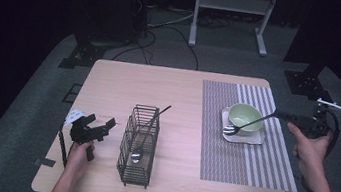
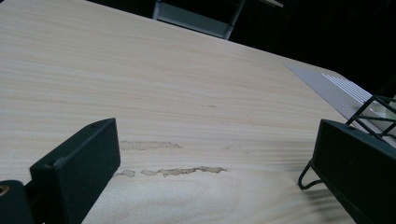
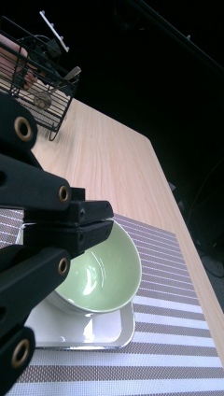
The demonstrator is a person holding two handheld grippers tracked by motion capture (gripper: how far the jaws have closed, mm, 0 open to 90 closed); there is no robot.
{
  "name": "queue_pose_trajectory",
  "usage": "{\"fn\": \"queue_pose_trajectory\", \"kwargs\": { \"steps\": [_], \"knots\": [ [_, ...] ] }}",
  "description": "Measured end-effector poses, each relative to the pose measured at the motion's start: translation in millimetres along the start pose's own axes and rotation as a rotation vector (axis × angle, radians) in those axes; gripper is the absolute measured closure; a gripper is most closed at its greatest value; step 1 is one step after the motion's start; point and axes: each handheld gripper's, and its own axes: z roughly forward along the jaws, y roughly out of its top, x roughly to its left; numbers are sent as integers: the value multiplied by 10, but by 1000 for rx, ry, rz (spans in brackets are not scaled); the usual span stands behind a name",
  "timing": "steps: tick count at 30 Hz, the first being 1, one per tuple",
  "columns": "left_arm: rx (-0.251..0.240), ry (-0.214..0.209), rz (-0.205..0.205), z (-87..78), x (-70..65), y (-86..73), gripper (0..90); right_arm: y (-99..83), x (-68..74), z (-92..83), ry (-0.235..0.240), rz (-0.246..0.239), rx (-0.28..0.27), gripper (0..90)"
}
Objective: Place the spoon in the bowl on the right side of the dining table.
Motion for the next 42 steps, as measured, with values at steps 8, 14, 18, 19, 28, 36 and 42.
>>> {"fn": "queue_pose_trajectory", "kwargs": {
  "steps": [8, 14, 18, 19, 28, 36, 42],
  "knots": [
    [1, -2, -1, 0, 3, 1, 1, 50, 5, -37, -12, 1, -16, 887],
    [0, -1, 0, 0, 1, 0, 1, 72, -4, -63, -18, 4, -27, 887],
    [0, -1, -2, 0, 3, 0, 1, 95, -15, -99, -17, 8, -42, 887],
    [0, -1, -2, 0, 3, 0, 1, 104, -15, -114, -19, 12, -46, 887],
    [0, 0, -3, 1, 2, 0, 1, 151, -53, -189, -43, 25, -73, 887],
    [-1, 0, -5, 1, 3, 0, 1, 170, -105, -224, -68, 36, -90, 887],
    [-2, 0, -5, 0, 2, 0, 1, 164, -155, -241, -81, 49, -108, 887]
  ]
}}
